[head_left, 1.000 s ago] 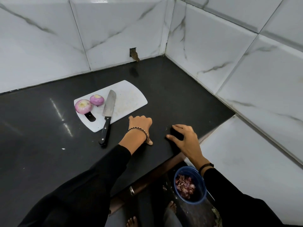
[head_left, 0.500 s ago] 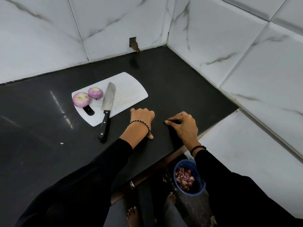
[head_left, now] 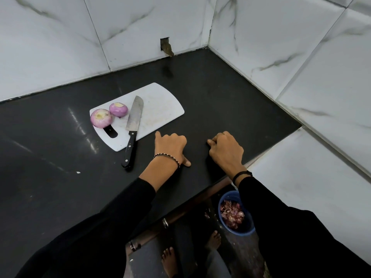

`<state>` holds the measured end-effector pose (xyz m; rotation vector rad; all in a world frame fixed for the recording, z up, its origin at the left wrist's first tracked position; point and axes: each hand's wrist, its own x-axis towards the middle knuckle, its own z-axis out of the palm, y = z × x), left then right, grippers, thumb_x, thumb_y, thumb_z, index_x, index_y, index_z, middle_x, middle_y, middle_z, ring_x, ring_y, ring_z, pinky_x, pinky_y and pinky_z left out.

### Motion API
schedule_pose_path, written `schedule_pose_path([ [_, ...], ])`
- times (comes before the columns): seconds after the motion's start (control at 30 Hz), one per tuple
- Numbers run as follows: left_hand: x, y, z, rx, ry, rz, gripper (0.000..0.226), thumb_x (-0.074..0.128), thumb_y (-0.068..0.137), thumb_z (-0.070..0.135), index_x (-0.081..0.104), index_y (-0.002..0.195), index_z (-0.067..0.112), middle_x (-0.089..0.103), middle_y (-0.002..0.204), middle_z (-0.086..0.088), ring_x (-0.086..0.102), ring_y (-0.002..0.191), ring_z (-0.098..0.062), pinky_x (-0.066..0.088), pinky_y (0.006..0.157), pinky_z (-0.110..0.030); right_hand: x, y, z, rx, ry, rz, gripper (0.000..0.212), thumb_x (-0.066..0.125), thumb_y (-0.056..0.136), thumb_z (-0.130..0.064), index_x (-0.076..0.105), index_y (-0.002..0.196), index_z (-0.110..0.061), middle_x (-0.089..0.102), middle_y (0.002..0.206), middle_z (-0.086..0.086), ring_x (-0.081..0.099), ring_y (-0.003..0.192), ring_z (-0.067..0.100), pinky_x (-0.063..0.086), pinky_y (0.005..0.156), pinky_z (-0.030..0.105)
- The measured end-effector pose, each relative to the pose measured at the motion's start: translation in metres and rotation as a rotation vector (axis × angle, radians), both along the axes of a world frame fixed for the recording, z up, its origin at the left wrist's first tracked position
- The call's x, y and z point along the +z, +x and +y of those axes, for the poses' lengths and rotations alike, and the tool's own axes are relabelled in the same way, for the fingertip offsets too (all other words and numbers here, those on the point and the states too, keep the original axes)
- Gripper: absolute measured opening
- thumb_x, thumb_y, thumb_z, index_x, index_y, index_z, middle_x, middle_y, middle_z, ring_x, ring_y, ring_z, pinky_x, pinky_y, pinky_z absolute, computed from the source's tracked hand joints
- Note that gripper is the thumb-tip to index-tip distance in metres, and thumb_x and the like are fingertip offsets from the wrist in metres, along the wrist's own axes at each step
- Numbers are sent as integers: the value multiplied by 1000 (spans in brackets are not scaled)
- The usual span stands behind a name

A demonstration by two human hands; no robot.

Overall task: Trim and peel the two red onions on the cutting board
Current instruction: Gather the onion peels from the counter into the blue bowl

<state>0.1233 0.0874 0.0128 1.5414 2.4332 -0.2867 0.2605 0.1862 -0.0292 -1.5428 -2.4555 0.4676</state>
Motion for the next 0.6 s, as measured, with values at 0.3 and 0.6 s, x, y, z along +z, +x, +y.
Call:
schedule_pose_path([
  [0.3,-5,46,7,-45,691,-396,22,59,95,25,70,114,21,70,108,3,61,101,-19,43,89,-34,-9,82,-26,-218,-56,293,21,50,103,-33,54,94,-15,56,94,0,53,81,19,42,67,37],
  [0.6,-52,171,30,-398,649,-646,18,62,88,16,72,103,16,72,96,-1,64,91,-23,55,73,-39,-57,169,-29,-386,-116,395,25,36,108,-27,38,89,-10,50,77,7,46,67,25,33,56,37],
])
